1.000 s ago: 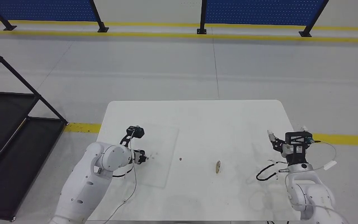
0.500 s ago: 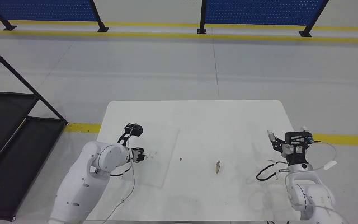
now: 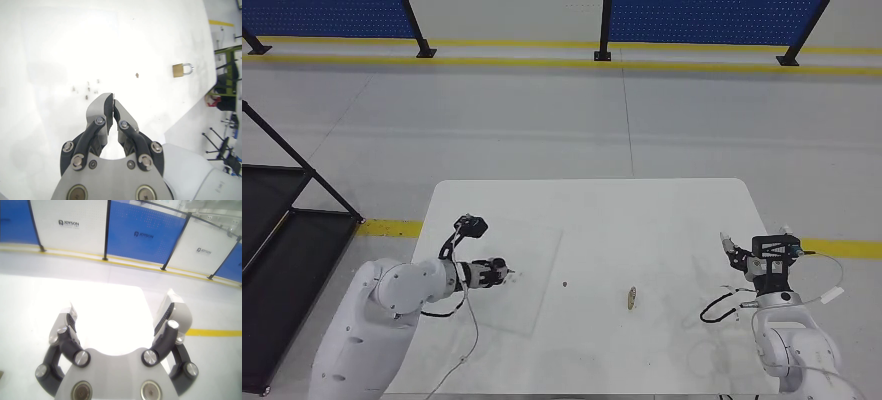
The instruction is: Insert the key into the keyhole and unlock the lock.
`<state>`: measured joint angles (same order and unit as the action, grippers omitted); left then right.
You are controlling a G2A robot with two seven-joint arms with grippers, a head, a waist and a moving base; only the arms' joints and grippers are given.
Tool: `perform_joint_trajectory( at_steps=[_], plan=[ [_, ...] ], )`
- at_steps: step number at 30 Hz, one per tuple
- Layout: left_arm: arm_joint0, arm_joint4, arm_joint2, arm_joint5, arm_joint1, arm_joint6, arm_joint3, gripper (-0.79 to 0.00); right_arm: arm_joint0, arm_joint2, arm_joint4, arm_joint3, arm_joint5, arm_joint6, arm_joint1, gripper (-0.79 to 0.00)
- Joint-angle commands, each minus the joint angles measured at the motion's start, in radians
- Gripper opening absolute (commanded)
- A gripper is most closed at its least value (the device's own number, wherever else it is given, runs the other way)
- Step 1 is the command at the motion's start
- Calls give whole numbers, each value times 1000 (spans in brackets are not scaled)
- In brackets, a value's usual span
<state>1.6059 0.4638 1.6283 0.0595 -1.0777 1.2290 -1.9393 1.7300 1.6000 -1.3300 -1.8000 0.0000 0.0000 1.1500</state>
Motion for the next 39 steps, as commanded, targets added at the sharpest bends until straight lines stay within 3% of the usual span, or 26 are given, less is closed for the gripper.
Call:
perform_joint_trajectory(
  at_steps=[1, 5, 9, 12, 15, 39],
  plan=[
    [7, -147, 44, 43, 2, 15, 33, -785, 0, 0, 0, 0, 0, 0, 0, 0],
    [4, -384, 115, 137, 9, 71, 136, -785, 0, 0, 0, 0, 0, 0, 0, 0],
    [-37, -620, 165, 211, 20, 197, 271, -785, 0, 0, 0, 0, 0, 0, 0, 0],
    [-94, -778, 179, 226, 28, 306, 381, -785, 0, 0, 0, 0, 0, 0, 0, 0],
    [-144, -860, 136, 225, 45, 307, 440, -785, 0, 0, 0, 0, 0, 0, 0, 0],
    [-144, -860, 136, 225, 45, 307, 440, -785, 0, 0, 0, 0, 0, 0, 0, 0]
  ],
)
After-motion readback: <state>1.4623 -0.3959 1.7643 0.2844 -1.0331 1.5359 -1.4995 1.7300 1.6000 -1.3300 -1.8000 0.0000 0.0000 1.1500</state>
